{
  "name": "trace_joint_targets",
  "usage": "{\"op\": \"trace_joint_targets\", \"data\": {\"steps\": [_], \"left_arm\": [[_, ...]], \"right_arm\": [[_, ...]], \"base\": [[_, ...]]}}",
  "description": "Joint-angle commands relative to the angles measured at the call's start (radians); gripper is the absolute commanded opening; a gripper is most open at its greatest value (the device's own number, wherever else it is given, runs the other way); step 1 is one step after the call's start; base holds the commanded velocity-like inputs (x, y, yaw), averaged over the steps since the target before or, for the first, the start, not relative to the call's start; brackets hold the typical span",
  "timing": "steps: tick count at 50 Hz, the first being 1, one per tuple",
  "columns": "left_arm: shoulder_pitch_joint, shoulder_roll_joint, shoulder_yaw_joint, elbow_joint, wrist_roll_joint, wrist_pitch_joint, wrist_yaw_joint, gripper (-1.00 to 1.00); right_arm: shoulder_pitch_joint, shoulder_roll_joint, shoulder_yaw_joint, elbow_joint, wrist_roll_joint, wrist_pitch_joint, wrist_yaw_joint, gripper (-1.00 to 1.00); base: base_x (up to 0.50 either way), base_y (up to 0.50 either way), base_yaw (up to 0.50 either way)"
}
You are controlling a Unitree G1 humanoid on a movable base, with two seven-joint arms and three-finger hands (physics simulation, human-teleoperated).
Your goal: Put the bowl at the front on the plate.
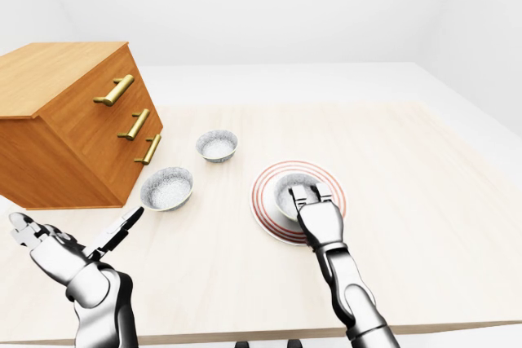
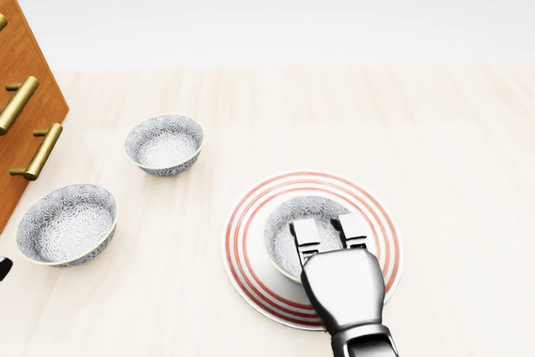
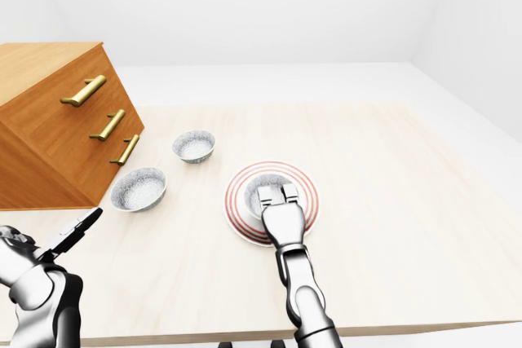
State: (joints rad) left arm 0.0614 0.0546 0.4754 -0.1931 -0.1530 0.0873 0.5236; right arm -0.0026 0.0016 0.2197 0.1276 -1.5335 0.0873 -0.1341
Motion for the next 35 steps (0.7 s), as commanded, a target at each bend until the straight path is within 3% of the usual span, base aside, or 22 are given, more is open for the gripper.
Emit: {"op": "trace_joint_targets", "data": {"steps": [1, 8, 20, 35], "left_arm": [[-0.001, 0.001, -0.002, 0.007, -0.001, 0.000, 0.000, 1.00], [-0.002, -0.001, 0.000, 0.006, 0.001, 0.000, 0.000, 1.00], [0.005, -0.005, 0.002, -0.010, 0.004, 0.000, 0.000, 1.00], [0.001, -0.001, -0.001, -0.001, 0.006, 0.000, 0.000, 1.00]], "right_arm": [[-0.004, -0.001, 0.000, -0.009, 0.000, 0.000, -0.002, 1.00], [0.003, -0.001, 0.003, -0.054, -0.019, 0.000, 0.026, 1.00], [0.002, 0.014, 0.012, -0.349, -0.199, 0.000, 0.271, 1.00], [-0.085, 0.050, -0.022, -0.508, -0.328, 0.000, 0.468, 1.00]], "base": [[0.00, 0.00, 0.00], [0.00, 0.00, 0.00], [0.00, 0.00, 0.00], [0.00, 0.00, 0.00]]}}
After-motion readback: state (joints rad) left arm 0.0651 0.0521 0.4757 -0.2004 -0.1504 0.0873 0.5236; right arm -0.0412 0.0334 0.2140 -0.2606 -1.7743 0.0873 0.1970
